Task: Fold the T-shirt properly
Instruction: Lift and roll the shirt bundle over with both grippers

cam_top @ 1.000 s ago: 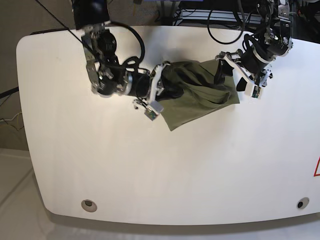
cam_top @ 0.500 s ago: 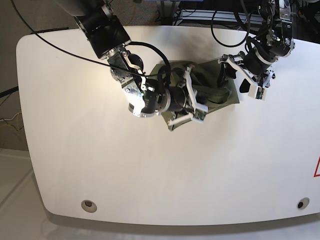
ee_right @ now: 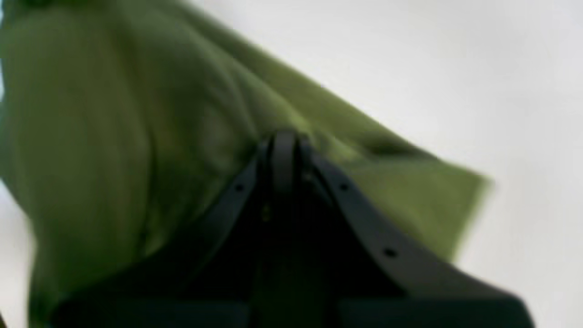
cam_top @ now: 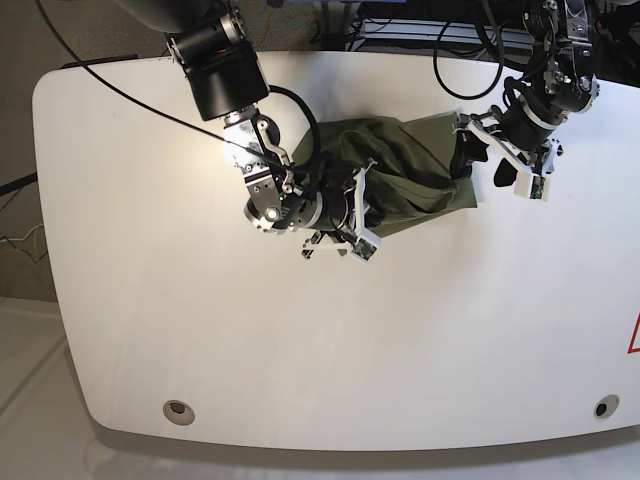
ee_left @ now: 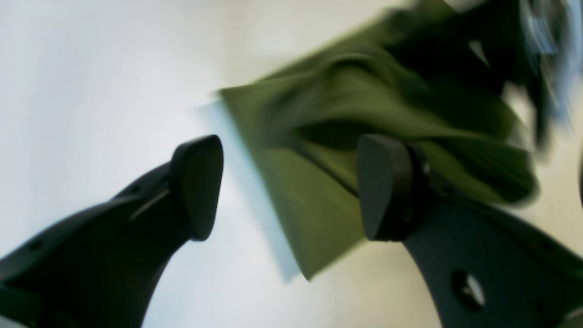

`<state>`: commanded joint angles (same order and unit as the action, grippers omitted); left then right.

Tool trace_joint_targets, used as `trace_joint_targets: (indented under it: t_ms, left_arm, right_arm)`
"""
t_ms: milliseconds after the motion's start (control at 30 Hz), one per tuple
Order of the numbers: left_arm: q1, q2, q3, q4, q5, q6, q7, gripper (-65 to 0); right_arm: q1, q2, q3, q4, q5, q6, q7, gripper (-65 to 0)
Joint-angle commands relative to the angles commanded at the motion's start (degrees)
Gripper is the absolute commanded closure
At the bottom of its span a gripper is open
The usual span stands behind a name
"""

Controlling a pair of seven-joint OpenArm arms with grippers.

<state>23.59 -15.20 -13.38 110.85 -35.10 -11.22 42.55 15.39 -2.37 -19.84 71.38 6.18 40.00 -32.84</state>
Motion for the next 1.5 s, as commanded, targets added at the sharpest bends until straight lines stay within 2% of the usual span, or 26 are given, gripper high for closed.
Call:
trace_joint_targets:
  t_ms: [33,233,367,433,733,833,967,1100,1233,1500]
  left_arm:
    - [-0.1,-0.2,-0.7,-1.5,-0.7,0.0,-0.5,-44.3]
    - [-1.0,-0.2,0.1,-3.6,1.2,0.0,-1.2,-44.4]
    - [-2.2,-0.1,1.3,-4.6,4.6,0.0,-1.4,-44.3]
    - [-3.3,0.3,1.4,-6.6,7.2,0.2,-1.6,-44.5]
    - [-3.7,0.1,1.1,-8.7,6.5,0.3,-1.8,-44.6]
    - [-2.8,0.0,1.3,-9.8,5.6,0.7,-1.7,-44.8]
    - [-3.0,0.1,1.2,-10.3,5.3,0.7,-1.6,-44.9]
    - [-3.5,-0.1,1.2,-10.8,5.2,0.7,-1.7,-45.3]
    - [-5.0,-0.6,1.1,-11.9,6.3,0.9,-2.4,-46.3]
    - [-6.9,-0.4,1.0,-12.4,6.3,1.0,-2.3,-46.1]
  right_arm:
    - [-0.9,0.7,-0.1,-0.4,-0.2,0.0,1.6,-0.3]
    - [-1.3,3.4,-0.1,-2.3,-0.2,0.0,3.4,-0.1]
    - [-1.4,5.2,-0.2,-4.0,-0.2,0.0,4.4,-0.2]
    - [-0.8,7.4,-0.7,-6.8,-0.4,0.0,5.4,-0.3]
    - [0.5,9.2,-0.9,-9.2,0.6,-0.09,6.5,-0.5]
    - [1.4,9.8,0.0,-10.1,0.7,-1.14,6.8,-0.5]
    - [1.3,10.2,0.0,-10.3,0.6,-1.49,6.9,-0.4]
    - [0.2,10.8,-0.4,-8.5,0.5,-1.35,6.8,-0.3]
    - [-4.3,12.2,-1.3,-0.3,0.1,-0.49,5.6,-0.3]
    - [-7.9,13.5,-1.5,9.2,1.0,0.0,5.1,-0.4]
